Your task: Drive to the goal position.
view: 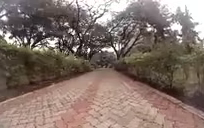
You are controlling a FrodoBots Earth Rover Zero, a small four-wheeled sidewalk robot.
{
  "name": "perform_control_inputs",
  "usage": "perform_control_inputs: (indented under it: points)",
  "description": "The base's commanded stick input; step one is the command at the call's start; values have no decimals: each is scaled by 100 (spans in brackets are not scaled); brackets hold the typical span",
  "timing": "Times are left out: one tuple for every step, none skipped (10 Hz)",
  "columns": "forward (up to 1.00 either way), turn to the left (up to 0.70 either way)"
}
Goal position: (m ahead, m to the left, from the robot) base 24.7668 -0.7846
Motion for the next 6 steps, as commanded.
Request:
perform_control_inputs:
  points:
    - [70, 0]
    - [70, 0]
    - [70, 0]
    - [70, 0]
    - [70, 0]
    - [70, 0]
